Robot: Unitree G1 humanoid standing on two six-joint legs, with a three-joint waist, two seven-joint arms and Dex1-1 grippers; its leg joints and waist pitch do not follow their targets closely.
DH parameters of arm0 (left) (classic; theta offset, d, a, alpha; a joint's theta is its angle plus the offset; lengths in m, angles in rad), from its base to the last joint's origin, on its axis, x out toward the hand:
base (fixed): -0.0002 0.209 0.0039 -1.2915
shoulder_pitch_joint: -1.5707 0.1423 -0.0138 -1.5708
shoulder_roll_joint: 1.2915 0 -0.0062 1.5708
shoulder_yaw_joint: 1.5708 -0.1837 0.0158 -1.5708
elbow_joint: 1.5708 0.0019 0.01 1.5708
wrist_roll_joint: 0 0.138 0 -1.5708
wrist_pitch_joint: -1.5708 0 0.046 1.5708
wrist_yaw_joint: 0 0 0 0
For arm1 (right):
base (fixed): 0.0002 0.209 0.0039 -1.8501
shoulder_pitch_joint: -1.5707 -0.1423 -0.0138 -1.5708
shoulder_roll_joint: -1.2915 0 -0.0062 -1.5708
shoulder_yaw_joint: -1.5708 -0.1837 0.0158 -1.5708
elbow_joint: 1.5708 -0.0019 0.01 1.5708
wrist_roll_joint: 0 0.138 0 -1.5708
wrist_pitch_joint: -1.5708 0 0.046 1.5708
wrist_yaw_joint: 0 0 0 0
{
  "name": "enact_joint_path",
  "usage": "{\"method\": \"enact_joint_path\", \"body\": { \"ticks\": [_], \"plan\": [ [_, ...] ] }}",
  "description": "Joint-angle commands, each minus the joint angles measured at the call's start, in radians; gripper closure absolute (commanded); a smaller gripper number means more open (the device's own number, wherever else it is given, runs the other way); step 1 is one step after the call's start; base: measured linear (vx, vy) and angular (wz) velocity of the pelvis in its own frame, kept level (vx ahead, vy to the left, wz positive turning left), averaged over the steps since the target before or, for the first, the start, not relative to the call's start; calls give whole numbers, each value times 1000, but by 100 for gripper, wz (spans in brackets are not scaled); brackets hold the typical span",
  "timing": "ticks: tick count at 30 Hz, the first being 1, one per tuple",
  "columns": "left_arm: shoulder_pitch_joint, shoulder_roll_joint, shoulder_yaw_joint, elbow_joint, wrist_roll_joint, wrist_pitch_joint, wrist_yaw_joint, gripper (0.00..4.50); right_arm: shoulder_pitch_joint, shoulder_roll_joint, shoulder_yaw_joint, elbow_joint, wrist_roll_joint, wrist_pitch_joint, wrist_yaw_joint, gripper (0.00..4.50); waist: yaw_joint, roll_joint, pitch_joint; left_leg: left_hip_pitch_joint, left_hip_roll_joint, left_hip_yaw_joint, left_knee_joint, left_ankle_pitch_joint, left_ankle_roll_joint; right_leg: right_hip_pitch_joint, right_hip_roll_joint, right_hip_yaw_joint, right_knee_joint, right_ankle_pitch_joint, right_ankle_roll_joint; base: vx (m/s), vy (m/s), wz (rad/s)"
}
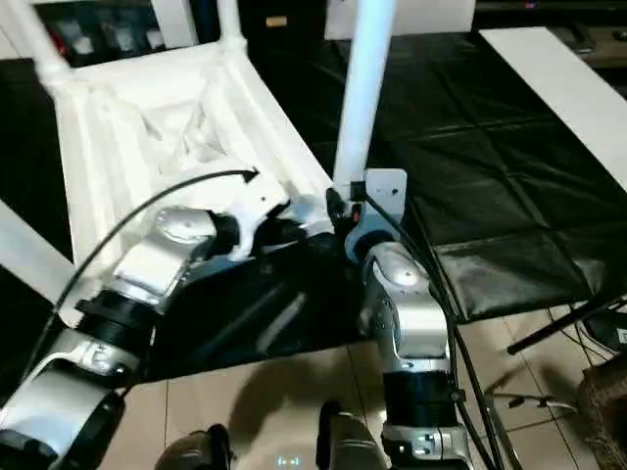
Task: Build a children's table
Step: Rotate leg to tighten
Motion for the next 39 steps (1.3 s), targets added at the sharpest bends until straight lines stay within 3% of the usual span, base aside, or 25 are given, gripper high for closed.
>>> {"method": "enact_joint_path", "body": {
  "ticks": [1, 7, 11, 12, 14, 17, 20, 22, 26, 28, 30, 31, 34, 39],
  "plan": [
    [-6, -45, -50, -3, -9, -5, 15, 450, 37, 20, 130, 7, 18, 2, 53, 178, 6, -7, -66, 5, 23, -9, -69, -267, 77, 56, -53, 34, -75, -530, -63, 0, 0, 0],
    [8, 3, -54, -7, -4, -31, -23, 450, 85, -68, 51, -36, 61, -66, 156, 119, 20, -9, -70, -2, 25, -4, -65, -214, 109, 67, -53, 38, -61, -433, -109, 0, 0, 0],
    [21, 54, -55, -9, 1, -61, -77, 450, 108, -211, 3, -47, 116, -102, 337, 91, 26, -7, -73, -4, 26, -3, -60, -181, 133, 76, -52, 39, -53, -360, -143, 0, 0, 0],
    [21, 54, -55, -9, 1, -61, -77, 450, 108, -211, 3, -47, 116, -102, 337, 84, 26, -7, -73, -4, 26, -3, -60, -181, 133, 76, -52, 39, -53, -360, -143, 0, 0, 0],
    [24, 93, -58, 0, -2, -103, -124, 450, 106, -317, -13, -48, 166, -114, 498, 56, 25, -7, -77, -6, 26, -2, -54, -157, 157, 82, -52, 38, -46, -306, -178, 0, 0, 0],
    [27, 124, -65, 3, -11, -144, -165, 450, 102, -397, -11, -49, 209, -128, 617, 36, 27, -6, -76, -9, 27, 0, -51, -142, 171, 83, -53, 35, -47, -311, -187, 0, 0, 0],
    [30, 151, -73, 3, -21, -178, -215, 450, 90, -466, 3, -37, 236, -130, 732, 14, 29, -6, -75, -7, 29, 0, -51, -138, 173, 81, -52, 34, -48, -327, -187, 0, 0, 0],
    [34, 188, -84, 3, -40, -224, -300, 450, 68, -555, 32, -16, 276, -110, 903, 14, 31, -10, -76, -5, 30, 0, -51, -140, 180, 83, -51, 33, -49, -331, -193, 0, 0, 0],
    [47, 249, -118, 5, -63, -326, -456, 450, 26, -638, 80, 37, 294, -139, 1089, 14, 33, -10, -77, -2, 35, 0, -48, -134, 191, 79, -54, 35, -40, -301, -218, 0, 0, 0],
    [55, 268, -124, -8, -87, -345, -522, 450, 5, -654, 99, 67, 293, -154, 1149, 14, 37, -10, -78, 0, 37, 1, -48, -127, 186, 79, -54, 35, -37, -297, -226, 0, 0, 0],
    [59, 283, -132, -20, -103, -349, -560, 450, -12, -668, 120, 95, 297, -169, 1198, 14, 52, -5, -79, 6, 44, 5, -47, -109, 183, 73, -52, 37, -32, -272, -239, 0, 0, 0],
    [61, 292, -138, -28, -107, -354, -579, 450, -20, -672, 132, 110, 289, -189, 1215, 40, 54, -5, -81, 7, 45, 5, -47, -104, 183, 73, -52, 37, -28, -260, -245, 0, 0, 0],
    [67, 308, -147, -45, -119, -360, -620, 450, -36, -678, 159, 132, 287, -187, 1262, 48, 66, -4, -82, 8, 48, 6, -45, -89, 183, 74, -53, 38, -20, -223, -266, 0, 0, 0],
    [68, 322, -164, -52, -124, -398, -671, 450, -75, -679, 198, 184, 285, -215, 1333, 93, 70, -7, -79, 5, 46, 6, -46, -131, 160, 75, -56, 39, -28, -287, -252, 0, 0, 0]
  ]
}}
